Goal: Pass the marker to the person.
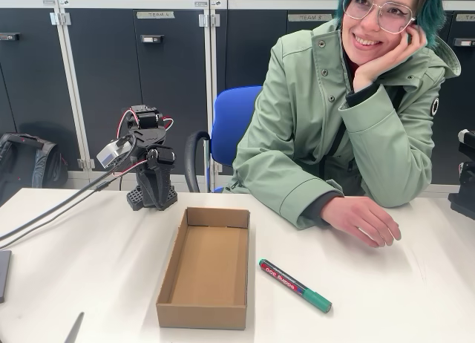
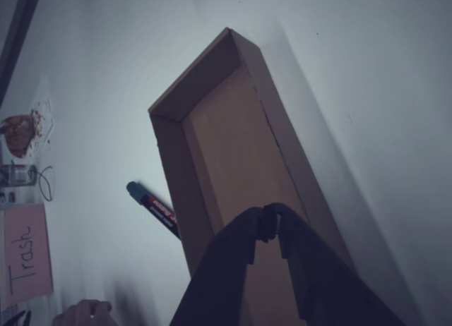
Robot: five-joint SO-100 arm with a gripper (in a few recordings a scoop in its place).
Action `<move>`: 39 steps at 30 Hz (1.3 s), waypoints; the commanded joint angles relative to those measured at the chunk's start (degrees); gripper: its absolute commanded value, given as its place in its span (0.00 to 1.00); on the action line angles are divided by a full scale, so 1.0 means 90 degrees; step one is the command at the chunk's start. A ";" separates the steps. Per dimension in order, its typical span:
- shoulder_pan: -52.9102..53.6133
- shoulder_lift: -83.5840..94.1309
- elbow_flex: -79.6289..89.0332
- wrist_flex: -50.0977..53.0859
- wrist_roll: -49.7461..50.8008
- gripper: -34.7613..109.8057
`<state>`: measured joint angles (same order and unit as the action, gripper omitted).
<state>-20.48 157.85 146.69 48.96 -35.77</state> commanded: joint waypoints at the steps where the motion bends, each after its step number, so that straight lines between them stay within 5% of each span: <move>1: 0.1455 0.3672 0.3896 0.2559 -0.3965 0.21; 26: 0.1309 0.3672 0.3887 0.2471 -0.3975 0.21; 32: 0.1289 0.3672 0.3877 0.1221 -0.3770 0.21; 39: 0.0781 0.2891 0.2266 -0.1152 -0.1689 0.21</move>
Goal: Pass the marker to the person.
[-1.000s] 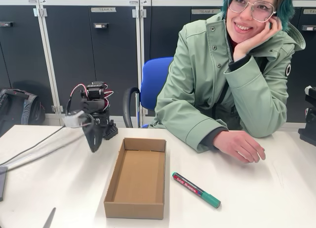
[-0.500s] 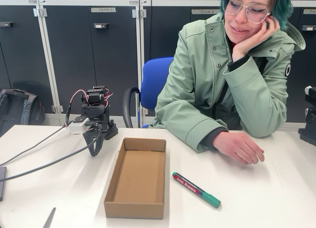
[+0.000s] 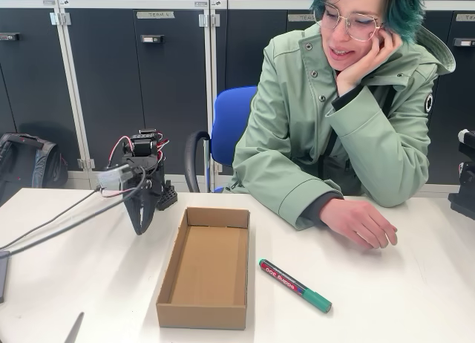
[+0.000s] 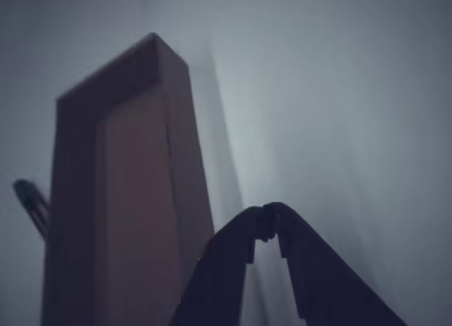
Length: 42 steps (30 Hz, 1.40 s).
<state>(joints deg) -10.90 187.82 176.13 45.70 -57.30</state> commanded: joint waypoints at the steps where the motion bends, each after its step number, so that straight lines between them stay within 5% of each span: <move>1: -0.0439 -0.0742 -0.1426 -0.0957 0.1016 0.21; 12: -0.1436 -0.5059 -0.6494 -0.1670 0.1865 0.21; 24: -0.2207 -0.8555 -0.9531 -0.2734 0.0840 0.21; 32: -0.2832 -1.0107 -1.0762 -0.2119 -0.0137 0.21; 42: -0.3721 -1.1797 -1.2979 0.0312 0.0029 0.21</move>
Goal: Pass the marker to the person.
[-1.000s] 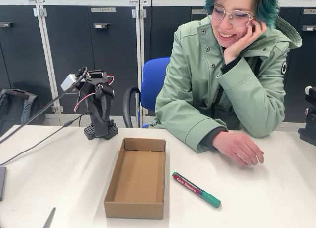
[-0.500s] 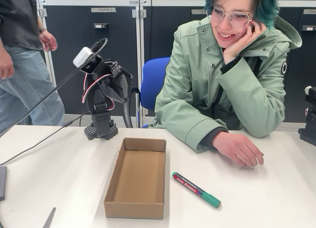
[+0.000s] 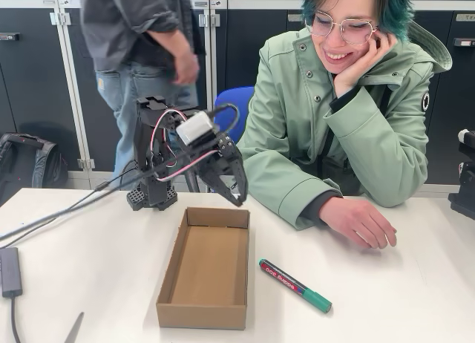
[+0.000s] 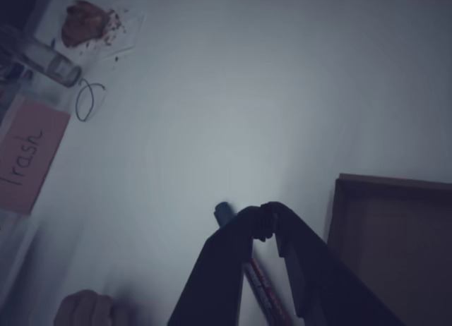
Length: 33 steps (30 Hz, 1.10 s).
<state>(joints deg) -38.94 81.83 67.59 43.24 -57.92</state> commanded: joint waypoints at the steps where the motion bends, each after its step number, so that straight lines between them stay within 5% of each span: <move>1: -0.0723 -0.0107 -0.1025 0.0850 0.0225 0.21; 7: -0.1289 -0.0264 -0.0859 0.1348 0.0713 0.21; 18: -0.2070 -0.0303 0.0273 0.0518 0.0518 0.21; 33: -0.1279 -0.1699 -0.0117 0.0322 0.0879 0.22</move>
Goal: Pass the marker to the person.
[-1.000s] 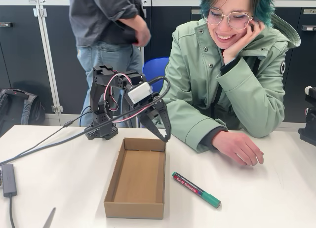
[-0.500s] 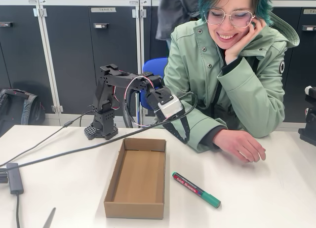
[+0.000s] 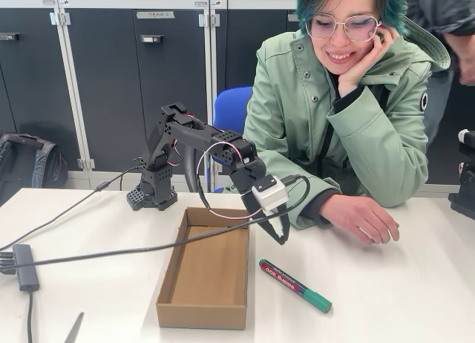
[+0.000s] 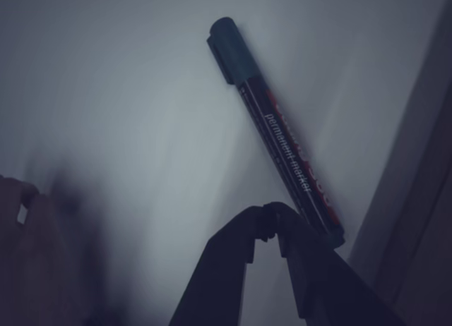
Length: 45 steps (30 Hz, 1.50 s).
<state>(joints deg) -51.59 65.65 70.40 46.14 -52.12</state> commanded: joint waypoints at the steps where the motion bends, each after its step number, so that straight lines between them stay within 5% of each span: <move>1: 0.0176 0.0068 -0.0449 0.0029 0.0361 0.24; 10: 0.0459 0.0000 -0.0293 0.0020 0.1191 0.37; 22: 0.0469 -0.0195 -0.0176 0.0840 0.1191 0.38; 45: 0.0645 -0.1182 -0.0635 0.0498 -0.0908 0.38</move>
<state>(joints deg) -46.49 55.55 66.36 50.45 -56.95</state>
